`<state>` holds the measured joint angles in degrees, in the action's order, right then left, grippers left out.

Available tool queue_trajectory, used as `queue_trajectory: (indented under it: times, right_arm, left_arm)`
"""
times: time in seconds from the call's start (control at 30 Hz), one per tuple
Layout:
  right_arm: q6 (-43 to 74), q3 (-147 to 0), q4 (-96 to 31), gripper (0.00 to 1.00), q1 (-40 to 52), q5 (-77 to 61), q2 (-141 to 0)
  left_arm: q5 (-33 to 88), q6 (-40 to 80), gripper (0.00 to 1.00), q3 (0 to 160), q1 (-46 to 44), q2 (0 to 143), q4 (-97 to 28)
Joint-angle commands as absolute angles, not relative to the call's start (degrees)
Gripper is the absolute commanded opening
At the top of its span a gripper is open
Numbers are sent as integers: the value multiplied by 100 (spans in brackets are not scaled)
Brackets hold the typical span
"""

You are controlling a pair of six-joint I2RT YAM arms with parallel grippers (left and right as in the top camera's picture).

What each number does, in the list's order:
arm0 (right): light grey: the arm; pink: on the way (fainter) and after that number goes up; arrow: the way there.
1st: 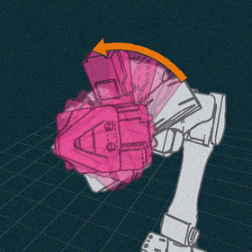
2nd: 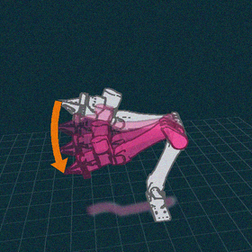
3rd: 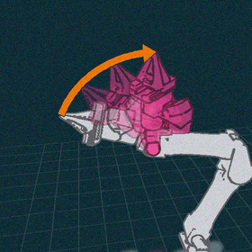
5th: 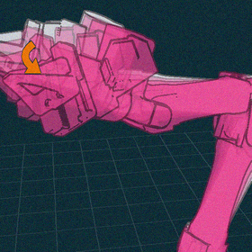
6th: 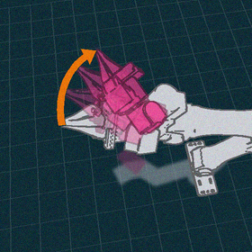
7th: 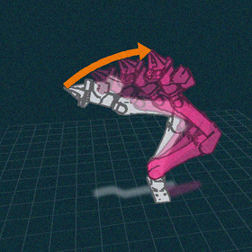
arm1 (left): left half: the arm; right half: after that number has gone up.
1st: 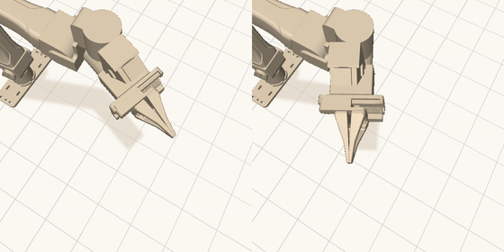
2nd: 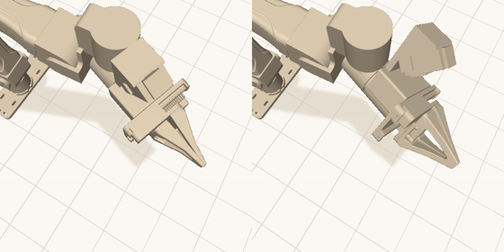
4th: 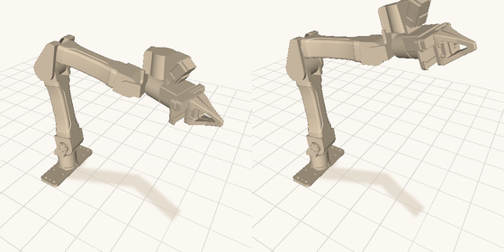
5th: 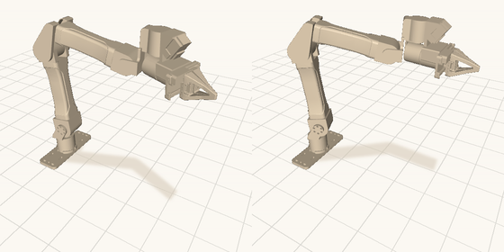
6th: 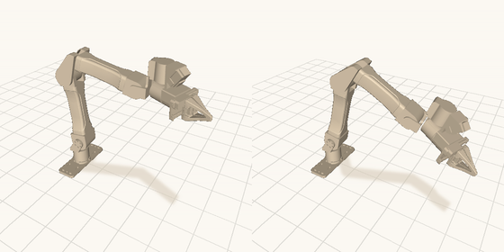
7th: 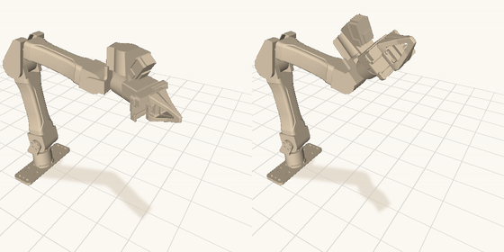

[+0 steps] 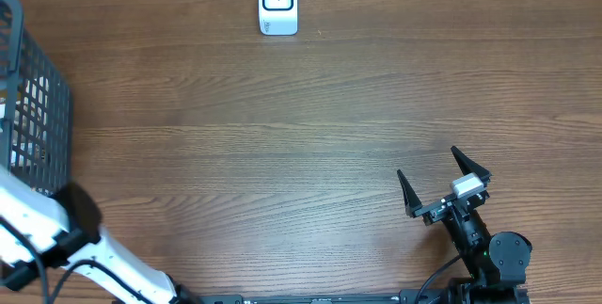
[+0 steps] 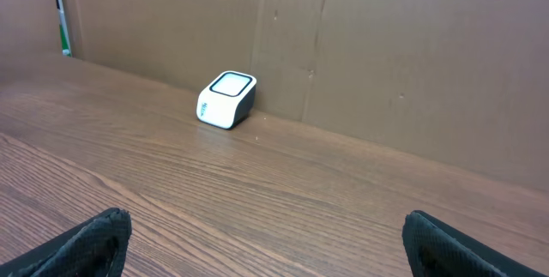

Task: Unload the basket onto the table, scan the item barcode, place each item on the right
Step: 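Lift the jar out and set it on the table near the scanner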

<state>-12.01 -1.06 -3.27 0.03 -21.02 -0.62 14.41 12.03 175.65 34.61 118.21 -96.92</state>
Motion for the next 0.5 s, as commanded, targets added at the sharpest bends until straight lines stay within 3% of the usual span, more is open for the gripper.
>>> queue_trajectory:
  times: [0.0,0.2,0.47]
  right_arm:
    - [-1177,-45,-314,100,10,-2110,-16]
    - [-1177,-45,-316,100,10,-2110,-16]
    - [-1177,-45,-314,100,10,-2110,-16]
  left_arm:
    - [1647,1103,43,17721,2528,11426,-9679]
    - [1203,1090,42,17196,1052,11480,-9679]
    - [642,980,42,14335,-567,11511,-9566]
